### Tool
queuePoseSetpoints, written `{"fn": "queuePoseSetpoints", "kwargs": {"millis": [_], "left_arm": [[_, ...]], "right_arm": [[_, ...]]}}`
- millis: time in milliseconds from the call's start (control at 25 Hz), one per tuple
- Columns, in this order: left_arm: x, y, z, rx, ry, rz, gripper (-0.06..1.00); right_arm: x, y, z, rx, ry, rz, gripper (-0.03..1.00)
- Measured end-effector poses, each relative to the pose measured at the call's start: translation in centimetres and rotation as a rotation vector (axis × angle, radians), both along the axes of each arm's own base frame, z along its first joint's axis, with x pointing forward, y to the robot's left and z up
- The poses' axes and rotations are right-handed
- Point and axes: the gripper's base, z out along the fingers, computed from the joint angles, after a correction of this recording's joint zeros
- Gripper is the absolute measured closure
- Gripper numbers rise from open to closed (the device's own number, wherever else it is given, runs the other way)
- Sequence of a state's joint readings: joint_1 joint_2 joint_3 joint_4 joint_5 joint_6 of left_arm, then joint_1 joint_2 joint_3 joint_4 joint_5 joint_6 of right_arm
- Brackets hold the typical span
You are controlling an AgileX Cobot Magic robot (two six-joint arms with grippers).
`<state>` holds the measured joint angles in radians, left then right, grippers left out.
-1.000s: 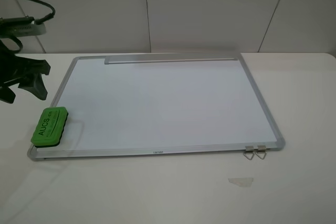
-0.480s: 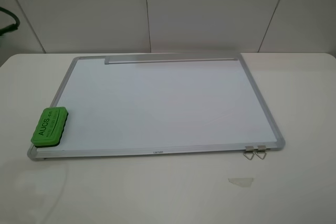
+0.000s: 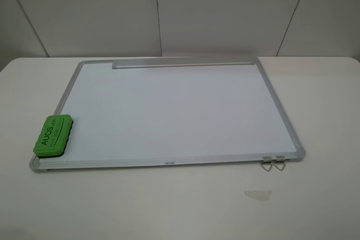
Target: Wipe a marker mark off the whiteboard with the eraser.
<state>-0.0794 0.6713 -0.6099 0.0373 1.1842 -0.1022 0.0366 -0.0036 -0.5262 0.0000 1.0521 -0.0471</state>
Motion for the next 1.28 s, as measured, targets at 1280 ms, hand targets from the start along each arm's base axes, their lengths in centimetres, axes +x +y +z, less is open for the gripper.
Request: {"fn": "queuePoseSetpoints", "kwargs": {"millis": [1280], "left_arm": [[-9.2,0.7,0.1,-0.025,-0.697,-0.050,0.31]], "right_arm": [[0.0,0.0,0.0,0.000,0.000,0.000,0.15]]}}
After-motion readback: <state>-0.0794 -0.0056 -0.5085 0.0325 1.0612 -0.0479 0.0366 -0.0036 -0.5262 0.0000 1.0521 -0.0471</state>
